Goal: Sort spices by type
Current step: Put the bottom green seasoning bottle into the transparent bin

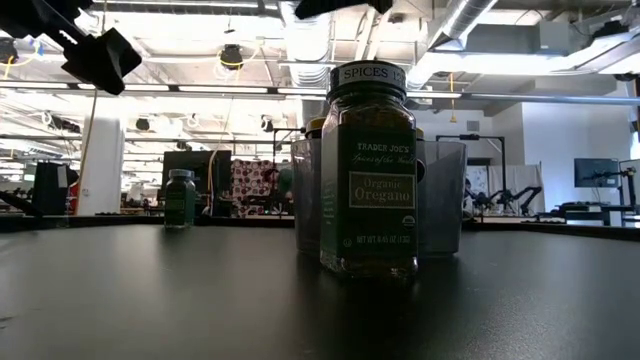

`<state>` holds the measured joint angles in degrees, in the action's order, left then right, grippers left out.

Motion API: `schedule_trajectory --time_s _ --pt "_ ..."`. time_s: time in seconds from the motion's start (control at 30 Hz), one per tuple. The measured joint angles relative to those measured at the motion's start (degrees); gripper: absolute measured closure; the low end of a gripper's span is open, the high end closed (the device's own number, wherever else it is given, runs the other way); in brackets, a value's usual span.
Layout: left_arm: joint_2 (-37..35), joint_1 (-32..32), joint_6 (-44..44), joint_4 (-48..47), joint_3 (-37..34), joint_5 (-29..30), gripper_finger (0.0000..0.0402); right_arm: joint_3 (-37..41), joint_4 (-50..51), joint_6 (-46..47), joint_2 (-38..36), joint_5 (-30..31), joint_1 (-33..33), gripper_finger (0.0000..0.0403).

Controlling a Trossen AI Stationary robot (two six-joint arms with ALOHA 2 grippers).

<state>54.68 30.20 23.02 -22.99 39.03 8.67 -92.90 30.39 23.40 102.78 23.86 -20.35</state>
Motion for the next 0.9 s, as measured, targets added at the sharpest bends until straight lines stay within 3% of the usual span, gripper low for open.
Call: schedule_trajectory --time_s 0.43,0.6,0.9 --pt "0.0 0.0 -1.1 0.0 0.0 2.7 0.0093 0.0 1.1 0.4 -0.1 0.0 0.5 0.0007" --pt "0.0 0.0 0.4 0.0 0.0 3.3 0.0093 0.0 1.0 -0.1 -0.1 -0.1 0.2 0.0009" --pt "0.0 -0.4 0.2 -0.1 0.0 4.7 0.0093 2.4 1.9 -16.4 2.8 -13.8 -1.5 0.0029"
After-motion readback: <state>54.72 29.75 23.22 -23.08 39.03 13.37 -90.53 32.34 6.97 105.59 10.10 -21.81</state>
